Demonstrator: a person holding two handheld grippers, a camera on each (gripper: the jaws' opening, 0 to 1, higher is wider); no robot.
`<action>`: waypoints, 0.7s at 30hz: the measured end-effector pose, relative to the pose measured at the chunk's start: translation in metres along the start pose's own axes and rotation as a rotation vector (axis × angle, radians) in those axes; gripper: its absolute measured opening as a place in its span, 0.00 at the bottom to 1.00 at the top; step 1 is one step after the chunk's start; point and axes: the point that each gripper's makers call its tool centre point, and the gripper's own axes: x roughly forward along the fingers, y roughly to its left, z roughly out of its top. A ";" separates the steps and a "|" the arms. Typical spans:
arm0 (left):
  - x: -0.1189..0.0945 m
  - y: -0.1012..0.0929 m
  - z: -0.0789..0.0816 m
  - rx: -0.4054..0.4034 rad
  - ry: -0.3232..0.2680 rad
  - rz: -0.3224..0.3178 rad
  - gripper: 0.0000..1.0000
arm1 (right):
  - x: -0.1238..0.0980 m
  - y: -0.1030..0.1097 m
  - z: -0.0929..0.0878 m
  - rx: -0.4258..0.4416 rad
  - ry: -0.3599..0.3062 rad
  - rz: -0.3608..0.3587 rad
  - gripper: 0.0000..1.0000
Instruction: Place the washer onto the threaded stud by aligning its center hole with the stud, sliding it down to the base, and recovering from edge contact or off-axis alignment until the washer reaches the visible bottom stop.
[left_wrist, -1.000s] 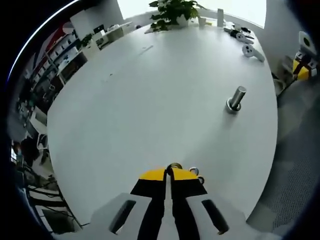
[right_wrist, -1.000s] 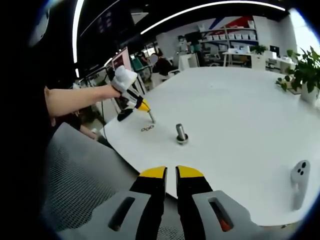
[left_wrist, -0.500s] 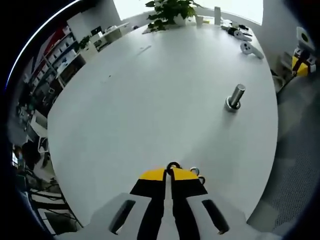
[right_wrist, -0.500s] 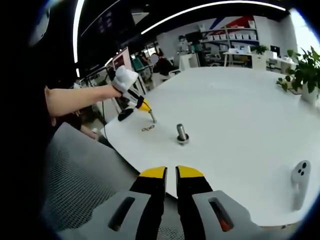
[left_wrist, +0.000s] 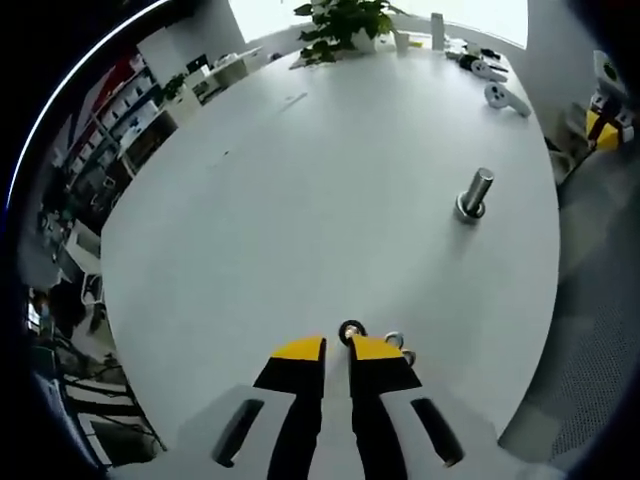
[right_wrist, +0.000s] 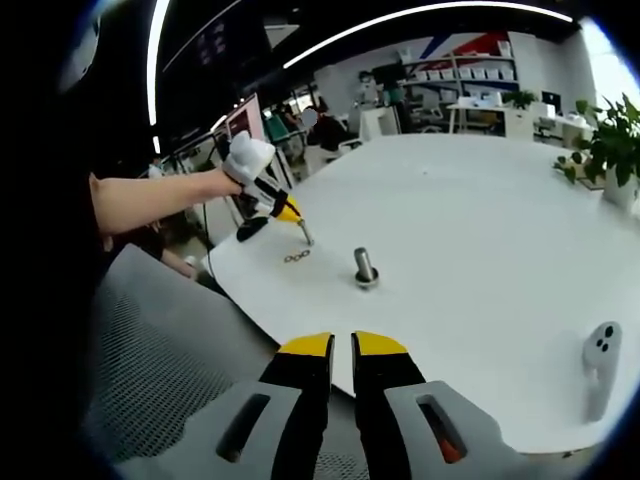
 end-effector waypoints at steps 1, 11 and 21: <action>0.000 0.000 0.000 -0.003 0.000 -0.001 0.06 | 0.000 0.000 0.000 0.000 0.000 0.000 0.10; -0.001 0.006 0.004 -0.073 -0.042 0.002 0.06 | 0.000 0.000 0.000 0.002 -0.001 0.000 0.10; 0.004 0.003 -0.005 -0.069 -0.011 -0.002 0.05 | 0.000 -0.001 0.000 0.004 -0.003 -0.001 0.10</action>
